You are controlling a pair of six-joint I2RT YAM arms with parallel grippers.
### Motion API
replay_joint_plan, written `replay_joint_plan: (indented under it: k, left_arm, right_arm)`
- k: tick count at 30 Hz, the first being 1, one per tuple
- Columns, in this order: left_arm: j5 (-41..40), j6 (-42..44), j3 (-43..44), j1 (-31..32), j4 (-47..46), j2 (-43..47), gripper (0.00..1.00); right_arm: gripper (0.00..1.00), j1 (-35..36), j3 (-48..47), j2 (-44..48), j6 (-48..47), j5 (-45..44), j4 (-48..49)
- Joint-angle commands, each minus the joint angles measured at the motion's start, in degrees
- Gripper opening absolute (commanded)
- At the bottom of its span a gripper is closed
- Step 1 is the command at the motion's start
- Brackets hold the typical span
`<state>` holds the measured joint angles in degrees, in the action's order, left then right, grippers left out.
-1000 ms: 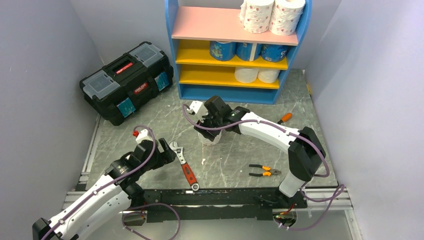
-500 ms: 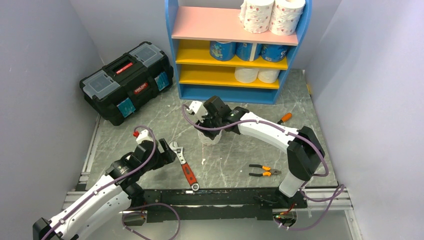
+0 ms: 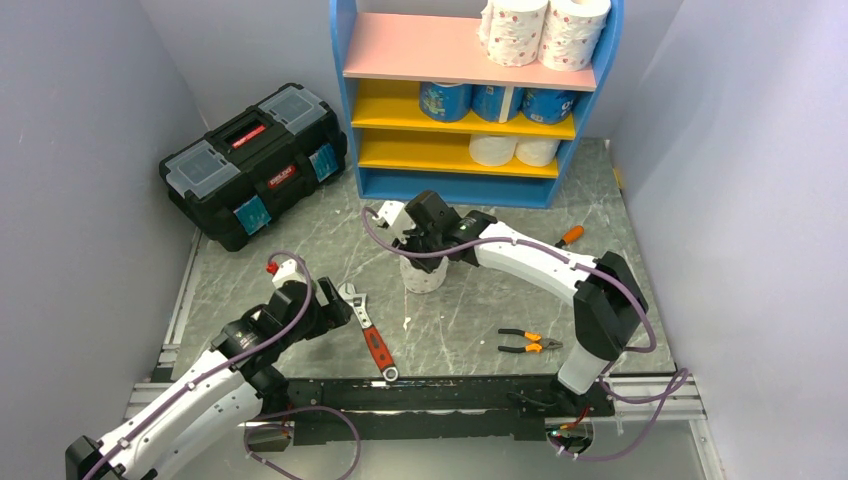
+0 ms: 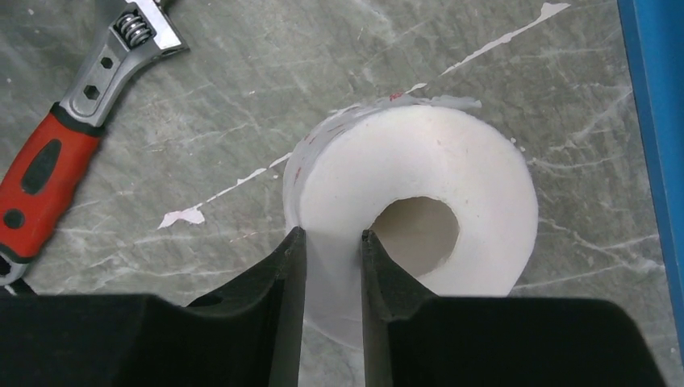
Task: Place and organize the paper towels onto the shelf
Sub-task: Pick up the paper towel from the center of the board.
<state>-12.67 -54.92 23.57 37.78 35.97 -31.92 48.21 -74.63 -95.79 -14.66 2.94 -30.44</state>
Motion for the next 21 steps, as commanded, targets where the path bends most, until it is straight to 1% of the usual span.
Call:
replay_joint_plan:
  k: [1, 4, 10, 15, 21]
  left_arm:
    - [0.38, 1.07, 0.56, -0.18, -1.75, 1.03, 0.92]
    - [0.23, 1.83, 1.39, -0.20, -1.68, 1.04, 0.93]
    - [-0.38, 3.18, 3.88, -0.21, -2.01, 0.25, 0.93]
    - [0.45, 3.54, 6.47, -0.19, -3.68, -0.97, 0.93]
    - [0.80, 4.83, 11.56, -0.28, -5.54, -4.30, 0.93]
  right_arm:
    - [0.18, 0.09, -5.69, 4.62, 1.10, -0.12, -2.16]
    - [0.16, 0.13, -9.46, 6.04, 1.38, 0.30, -4.26]
    - [0.14, 0.49, -20.44, 7.63, 1.81, -0.69, -9.65]
    - [0.14, 0.51, -29.46, 9.23, 1.21, -2.78, -13.04]
    - [0.14, 0.49, -44.40, 5.51, -1.40, -7.18, -19.33]
